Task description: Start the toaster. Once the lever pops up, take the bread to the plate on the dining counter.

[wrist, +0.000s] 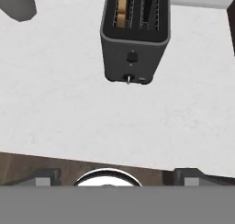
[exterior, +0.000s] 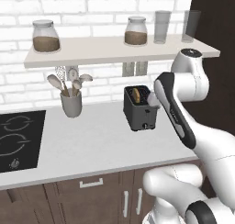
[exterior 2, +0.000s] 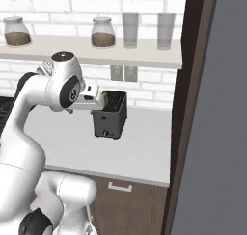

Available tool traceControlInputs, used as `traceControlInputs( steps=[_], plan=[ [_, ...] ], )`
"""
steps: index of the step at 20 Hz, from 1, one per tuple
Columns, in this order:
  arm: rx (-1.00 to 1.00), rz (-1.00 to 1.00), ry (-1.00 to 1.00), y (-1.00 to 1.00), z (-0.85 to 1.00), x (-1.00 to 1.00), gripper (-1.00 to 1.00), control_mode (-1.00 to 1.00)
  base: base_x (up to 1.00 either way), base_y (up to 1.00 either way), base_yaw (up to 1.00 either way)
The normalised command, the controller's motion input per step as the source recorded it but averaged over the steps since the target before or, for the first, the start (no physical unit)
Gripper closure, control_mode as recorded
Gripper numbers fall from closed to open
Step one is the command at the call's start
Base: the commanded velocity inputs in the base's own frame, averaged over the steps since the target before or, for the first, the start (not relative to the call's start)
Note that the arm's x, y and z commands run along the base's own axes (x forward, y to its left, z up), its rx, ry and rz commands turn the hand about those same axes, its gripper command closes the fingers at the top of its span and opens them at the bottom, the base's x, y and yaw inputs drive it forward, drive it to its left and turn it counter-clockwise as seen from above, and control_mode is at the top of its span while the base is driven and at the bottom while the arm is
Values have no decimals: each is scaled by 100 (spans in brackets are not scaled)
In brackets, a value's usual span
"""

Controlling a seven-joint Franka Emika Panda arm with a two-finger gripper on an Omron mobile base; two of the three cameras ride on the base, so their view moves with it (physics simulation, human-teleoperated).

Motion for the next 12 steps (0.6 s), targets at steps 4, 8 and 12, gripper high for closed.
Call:
traceControlInputs(
  steps=[4, 8, 12],
  plan=[
    [1, -4, -1, -23, -36, 6, -100, -100, 0, 0, 0],
    [4, -6, -1, -3, -34, 27, -100, -100, 0, 0, 0],
    [5, -6, 0, 0, -20, 45, 100, -100, 0, 0, 0]
  ],
)
